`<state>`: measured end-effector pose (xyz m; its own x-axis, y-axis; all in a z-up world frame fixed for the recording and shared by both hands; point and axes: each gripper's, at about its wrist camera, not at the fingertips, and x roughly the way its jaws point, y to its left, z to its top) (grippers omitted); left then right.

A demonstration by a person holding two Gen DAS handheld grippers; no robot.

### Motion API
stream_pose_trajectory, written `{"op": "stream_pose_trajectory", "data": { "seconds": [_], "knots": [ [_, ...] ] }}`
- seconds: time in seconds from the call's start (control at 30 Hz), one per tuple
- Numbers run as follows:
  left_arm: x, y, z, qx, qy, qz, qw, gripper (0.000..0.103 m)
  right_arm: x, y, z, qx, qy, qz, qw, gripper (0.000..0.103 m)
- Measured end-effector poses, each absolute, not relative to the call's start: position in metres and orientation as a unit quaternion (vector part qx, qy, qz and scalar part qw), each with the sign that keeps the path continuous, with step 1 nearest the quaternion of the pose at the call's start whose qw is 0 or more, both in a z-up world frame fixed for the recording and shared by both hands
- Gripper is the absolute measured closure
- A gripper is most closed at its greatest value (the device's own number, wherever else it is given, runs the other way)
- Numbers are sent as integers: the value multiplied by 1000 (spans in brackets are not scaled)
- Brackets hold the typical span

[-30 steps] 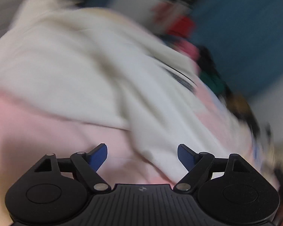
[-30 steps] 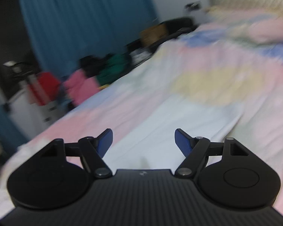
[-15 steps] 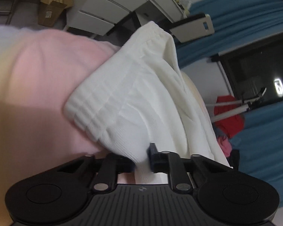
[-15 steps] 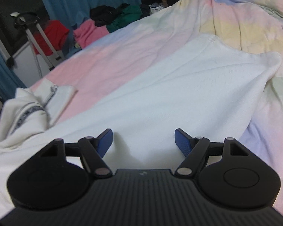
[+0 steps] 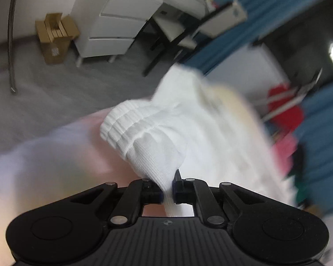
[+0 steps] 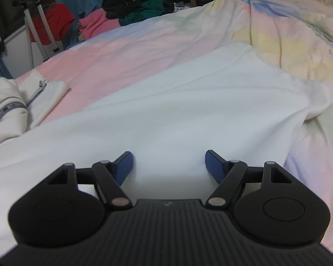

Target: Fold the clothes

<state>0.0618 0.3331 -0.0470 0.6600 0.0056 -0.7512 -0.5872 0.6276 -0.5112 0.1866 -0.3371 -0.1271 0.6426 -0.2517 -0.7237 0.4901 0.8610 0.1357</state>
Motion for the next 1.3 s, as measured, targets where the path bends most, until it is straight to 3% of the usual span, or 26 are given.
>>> {"op": "stream_pose_trajectory", "data": {
  "seconds": [0.1, 0.23, 0.47, 0.6, 0.73, 1.07, 1.3],
  "knots": [
    [71, 326, -82, -313, 430, 178, 828, 92, 185, -338, -128, 158, 373, -206, 891, 29],
    [69, 301, -69, -235, 429, 167, 856, 85, 183, -336, -127, 151, 377, -201, 891, 29],
    [61, 266, -41, -134, 422, 158, 883, 42, 181, -336, -119, 167, 368, -192, 895, 29],
    [49, 224, -5, -72, 335, 184, 921, 20, 173, -326, -99, 172, 344, -150, 911, 29],
    [42, 172, 25, -28, 267, 168, 949, 19, 161, -313, -74, 173, 302, -103, 932, 29],
    [69, 34, 38, -22, 227, 4, 974, 19, 146, -291, -53, 144, 226, -13, 963, 29],
    [78, 0, -18, -15, 187, -27, 982, 18, 139, -283, -49, 136, 187, 3, 973, 29]
  ]
}}
